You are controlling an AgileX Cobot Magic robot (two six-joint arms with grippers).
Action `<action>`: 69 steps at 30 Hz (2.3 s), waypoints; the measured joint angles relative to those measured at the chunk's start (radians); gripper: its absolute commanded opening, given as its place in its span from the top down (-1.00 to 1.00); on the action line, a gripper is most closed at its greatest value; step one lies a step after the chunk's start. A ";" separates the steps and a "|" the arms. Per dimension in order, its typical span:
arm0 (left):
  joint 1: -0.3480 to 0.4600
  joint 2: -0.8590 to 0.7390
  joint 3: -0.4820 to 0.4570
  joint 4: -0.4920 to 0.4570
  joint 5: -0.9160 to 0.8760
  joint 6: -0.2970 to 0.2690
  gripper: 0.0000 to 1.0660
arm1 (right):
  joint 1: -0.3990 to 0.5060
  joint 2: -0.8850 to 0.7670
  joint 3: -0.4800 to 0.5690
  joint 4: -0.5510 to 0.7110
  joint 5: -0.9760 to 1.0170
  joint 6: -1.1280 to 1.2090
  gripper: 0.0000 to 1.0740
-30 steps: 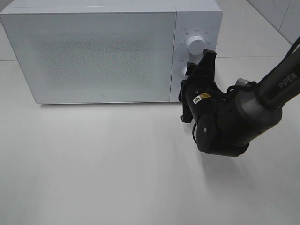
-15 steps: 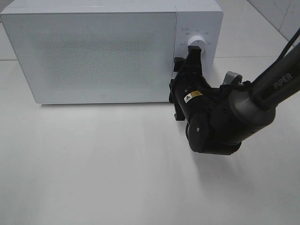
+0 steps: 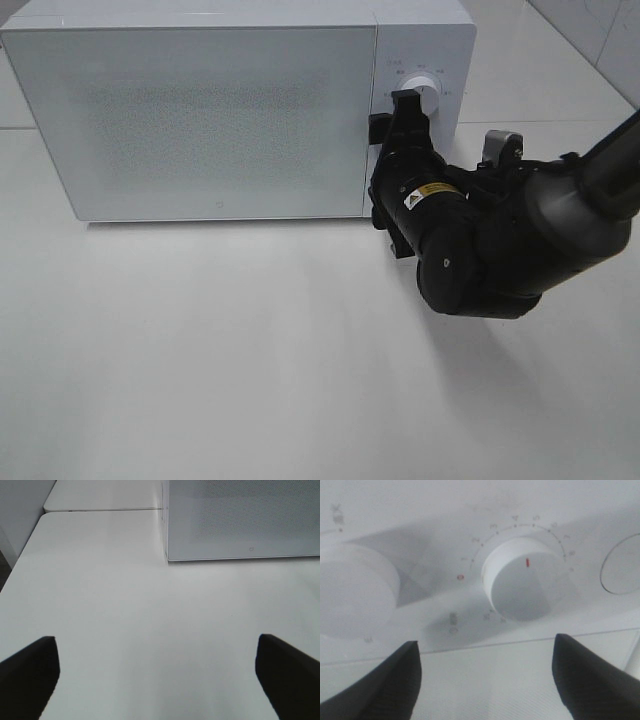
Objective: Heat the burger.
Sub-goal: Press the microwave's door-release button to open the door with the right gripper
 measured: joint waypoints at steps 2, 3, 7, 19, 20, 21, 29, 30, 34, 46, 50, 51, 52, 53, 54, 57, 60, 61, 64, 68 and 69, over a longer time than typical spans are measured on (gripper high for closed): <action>0.000 0.000 0.000 0.000 0.000 0.000 -0.88 | -0.001 -0.027 0.017 -0.030 0.073 -0.042 -0.33; 0.000 0.000 0.000 0.000 0.000 0.000 -0.88 | -0.001 -0.042 0.027 -0.045 0.113 -0.071 -0.33; 0.000 0.000 0.000 0.000 0.000 0.000 -0.88 | -0.001 -0.082 0.048 -0.078 0.226 -0.152 -0.33; 0.000 0.000 0.000 0.000 0.000 0.000 -0.88 | -0.053 -0.285 0.059 -0.302 0.709 -0.586 -0.33; 0.000 0.000 0.000 0.000 0.000 0.000 -0.88 | -0.071 -0.321 0.059 -0.355 0.796 -0.643 -0.33; 0.000 0.000 0.000 0.000 0.000 0.000 -0.88 | -0.071 -0.321 0.059 -0.355 0.796 -0.643 -0.33; 0.000 0.000 0.000 0.000 0.000 0.000 -0.88 | -0.118 -0.454 0.060 -0.500 1.094 -0.793 -0.33; 0.000 0.000 0.000 0.000 0.000 0.000 -0.88 | -0.125 -0.493 0.060 -0.527 1.181 -0.836 -0.33; 0.000 0.000 0.000 0.000 0.000 0.000 -0.88 | -0.128 -0.599 0.060 -0.570 1.389 -0.924 -0.33; 0.000 0.000 0.000 0.000 0.000 0.000 -0.88 | -0.129 -0.823 0.060 -0.573 1.802 -1.054 -0.33; 0.000 0.000 0.000 0.000 0.000 0.000 -0.88 | -0.129 -0.949 0.060 -0.573 1.901 -1.061 -0.33; 0.000 0.000 0.000 0.000 0.000 0.000 -0.88 | -0.129 -0.949 0.060 -0.573 1.901 -1.061 -0.33; 0.000 0.000 0.000 0.000 0.000 0.000 -0.88 | -0.129 -0.978 0.060 -0.573 1.917 -1.064 -0.33; 0.000 0.000 0.000 0.000 0.000 0.000 -0.88 | -0.129 -1.029 0.060 -0.573 1.948 -1.066 -0.33; 0.000 0.000 0.000 0.000 0.000 0.000 -0.88 | -0.129 -1.029 0.060 -0.573 1.948 -1.066 -0.33; 0.000 0.000 0.000 0.000 0.000 0.000 -0.88 | -0.129 -1.109 0.060 -0.572 1.986 -1.067 -0.33; 0.000 0.000 0.000 0.000 0.000 0.000 -0.88 | -0.129 -1.192 0.060 -0.572 2.016 -1.067 -0.33; 0.000 0.000 0.000 0.000 0.000 0.000 -0.88 | -0.130 -1.251 0.060 -0.572 2.035 -1.067 -0.33; 0.000 0.000 0.000 0.000 0.000 0.000 -0.88 | -0.155 -1.329 0.060 -0.571 2.067 -1.067 -0.33; 0.000 0.000 0.000 0.000 0.000 0.000 -0.88 | -0.238 -1.425 0.062 -0.572 2.093 -1.078 -0.33; 0.000 0.000 0.000 0.000 0.000 0.000 -0.88 | -0.238 -1.425 0.062 -0.572 2.093 -1.078 -0.33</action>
